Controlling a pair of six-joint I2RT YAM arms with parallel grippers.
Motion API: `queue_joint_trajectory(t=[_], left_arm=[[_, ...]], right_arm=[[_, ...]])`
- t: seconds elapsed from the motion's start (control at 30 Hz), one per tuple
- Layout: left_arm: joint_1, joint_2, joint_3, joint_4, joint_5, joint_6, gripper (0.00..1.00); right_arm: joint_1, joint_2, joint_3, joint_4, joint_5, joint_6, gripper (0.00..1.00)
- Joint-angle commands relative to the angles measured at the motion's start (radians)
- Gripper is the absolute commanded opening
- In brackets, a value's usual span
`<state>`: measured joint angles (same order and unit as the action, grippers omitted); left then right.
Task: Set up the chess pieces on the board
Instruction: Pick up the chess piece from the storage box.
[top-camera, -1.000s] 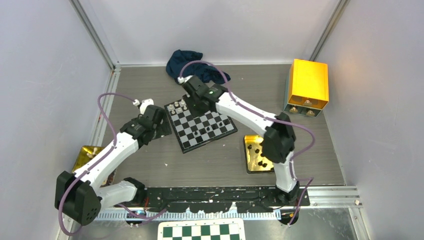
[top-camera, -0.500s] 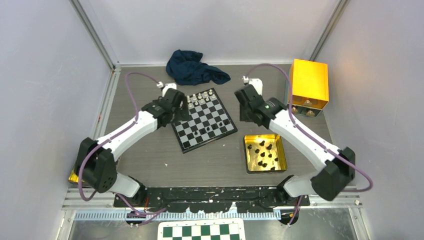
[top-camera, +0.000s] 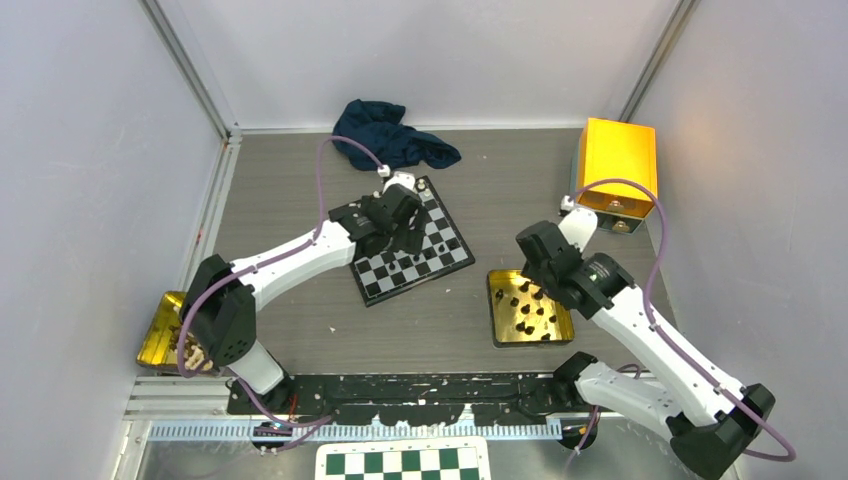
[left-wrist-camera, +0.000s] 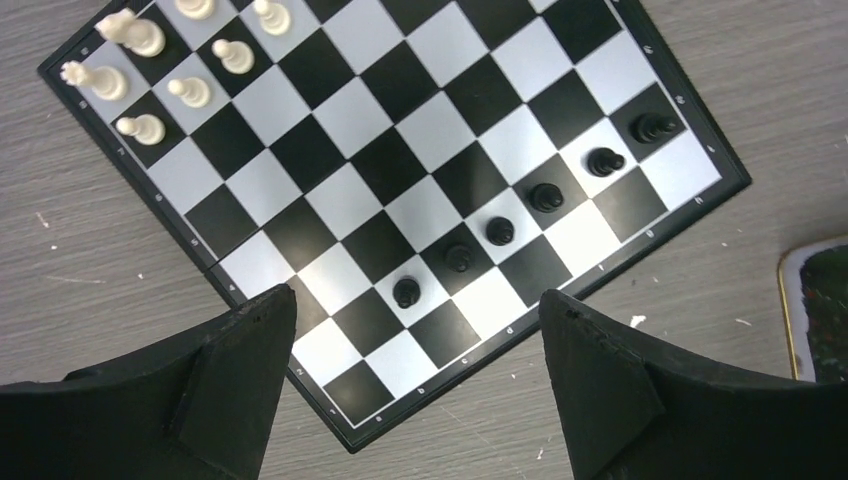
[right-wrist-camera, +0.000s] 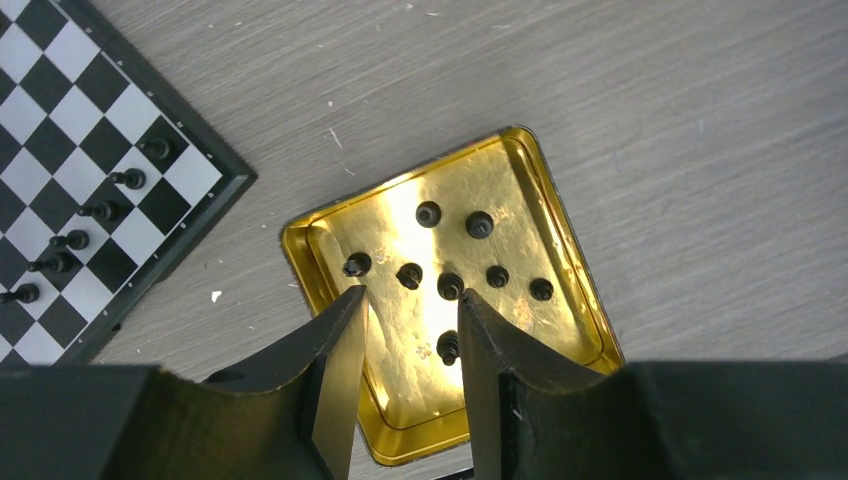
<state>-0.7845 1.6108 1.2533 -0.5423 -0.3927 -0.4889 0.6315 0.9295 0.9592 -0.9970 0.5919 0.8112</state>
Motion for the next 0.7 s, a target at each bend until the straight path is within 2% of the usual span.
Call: queue_joint_trajectory(t=[0.0,0.3,0.67], left_arm=[[-0.032,0.001,0.055,0.029,0.023,0.055,0.91],[-0.079,0.014,0.086,0.02,0.061,0.165,0.9],[-0.087,-0.029,0.049,0.013,0.057,0.187,0.89]], right_arm=[[-0.002,-0.055,-0.035,-0.062,0.074,0.166,0.43],[-0.011,-0.108,-0.109,-0.11,0.083,0.358,0.36],[-0.059,-0.143,-0.217,-0.104,0.003,0.506,0.27]])
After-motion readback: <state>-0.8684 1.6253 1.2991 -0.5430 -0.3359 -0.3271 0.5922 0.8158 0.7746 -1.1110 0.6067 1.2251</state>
